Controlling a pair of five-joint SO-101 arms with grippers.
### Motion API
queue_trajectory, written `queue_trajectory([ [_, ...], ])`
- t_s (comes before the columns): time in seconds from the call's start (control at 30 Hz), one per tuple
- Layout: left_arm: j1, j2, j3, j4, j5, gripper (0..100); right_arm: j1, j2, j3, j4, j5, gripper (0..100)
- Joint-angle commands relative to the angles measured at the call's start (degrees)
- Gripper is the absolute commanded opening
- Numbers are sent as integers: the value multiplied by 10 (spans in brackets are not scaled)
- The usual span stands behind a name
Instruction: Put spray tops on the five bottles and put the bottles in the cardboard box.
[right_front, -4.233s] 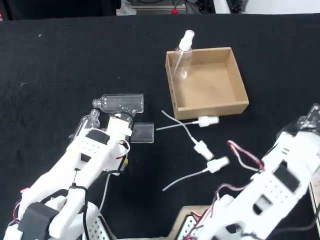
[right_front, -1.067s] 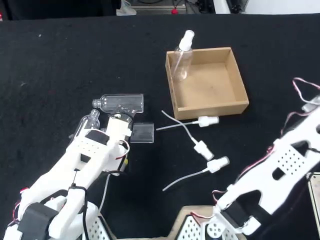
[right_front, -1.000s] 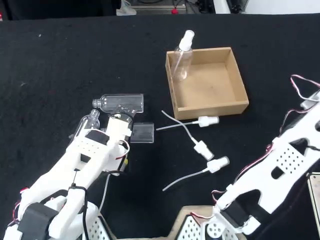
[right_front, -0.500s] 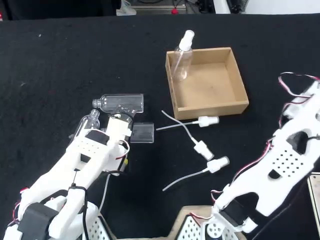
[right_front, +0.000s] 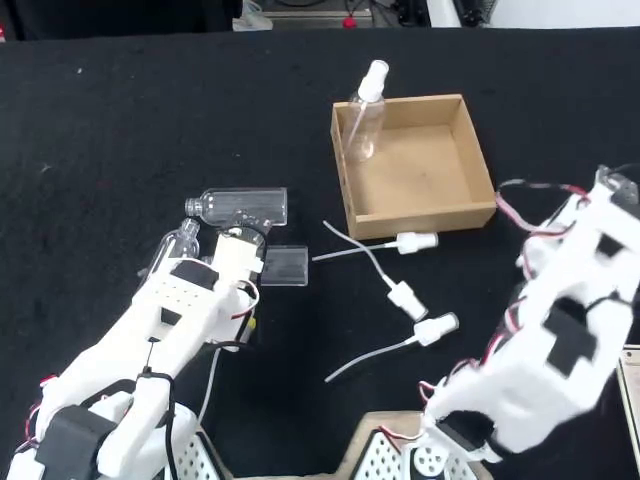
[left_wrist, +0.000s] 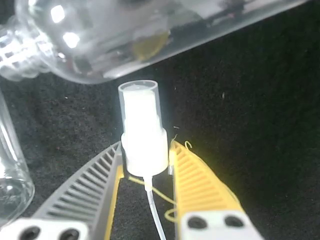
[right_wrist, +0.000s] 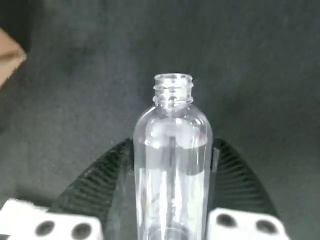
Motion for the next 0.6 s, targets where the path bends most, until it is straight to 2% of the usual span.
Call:
queue_trajectory([
  [0.0, -7, -8, 1, -6, 0, 77, -9, -117, 65, -26, -15, 266],
  [0.1, -7, -8, 1, -6, 0, 77, -10, -138, 73, -6, -33, 344],
  [0.57, -7, -8, 1, -3, 0, 77, -20, -97, -27, 127, -35, 339],
])
